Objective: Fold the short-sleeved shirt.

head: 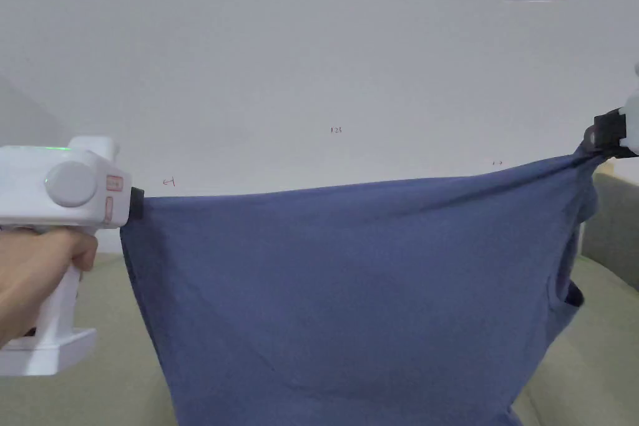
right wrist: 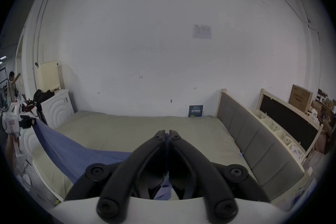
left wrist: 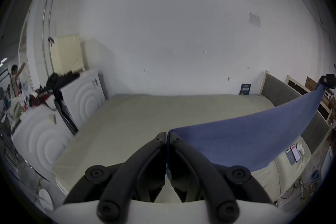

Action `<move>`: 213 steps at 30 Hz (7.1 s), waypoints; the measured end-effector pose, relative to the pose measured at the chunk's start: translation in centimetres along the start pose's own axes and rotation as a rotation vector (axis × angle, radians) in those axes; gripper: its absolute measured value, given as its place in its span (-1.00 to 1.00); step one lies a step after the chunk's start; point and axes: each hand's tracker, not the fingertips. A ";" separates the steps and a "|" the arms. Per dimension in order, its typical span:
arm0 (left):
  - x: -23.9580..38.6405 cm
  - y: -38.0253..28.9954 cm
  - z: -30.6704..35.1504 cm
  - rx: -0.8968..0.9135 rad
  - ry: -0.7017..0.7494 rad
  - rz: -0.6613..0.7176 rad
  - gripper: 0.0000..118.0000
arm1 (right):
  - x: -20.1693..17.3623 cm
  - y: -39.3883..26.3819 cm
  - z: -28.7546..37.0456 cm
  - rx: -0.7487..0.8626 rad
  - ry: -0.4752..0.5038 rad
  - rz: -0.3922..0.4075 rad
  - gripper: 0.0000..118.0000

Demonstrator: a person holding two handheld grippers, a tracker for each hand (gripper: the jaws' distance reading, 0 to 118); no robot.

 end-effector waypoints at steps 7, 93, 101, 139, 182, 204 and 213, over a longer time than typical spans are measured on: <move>-1.1 5.4 1.2 0.060 0.048 0.046 -0.98 | -1.3 2.2 1.2 0.057 -0.003 0.018 -0.95; -0.3 -36.3 -7.2 -0.520 0.042 0.016 -0.98 | 0.9 -44.0 -4.8 -0.582 0.061 -0.233 -0.95; -0.5 -38.7 -2.8 -0.567 -0.004 0.043 -0.98 | 1.6 -46.1 -2.0 -0.613 0.043 -0.217 -0.95; -1.1 -40.8 -5.1 -0.619 -0.079 0.152 -0.82 | -1.2 -44.6 -0.5 -0.597 0.002 -0.107 -0.05; 0.2 -29.6 -17.6 -0.526 -0.048 0.065 -0.89 | 0.3 -37.4 -15.4 -0.586 0.015 -0.025 -0.94; -2.6 -33.4 -20.0 -0.590 -0.053 0.138 0.36 | 0.0 -40.5 -14.2 -0.690 -0.014 -0.181 0.03; -0.9 -35.4 -16.7 -0.648 -0.144 0.169 0.44 | -1.1 -42.0 -11.7 -0.695 0.020 -0.182 -1.00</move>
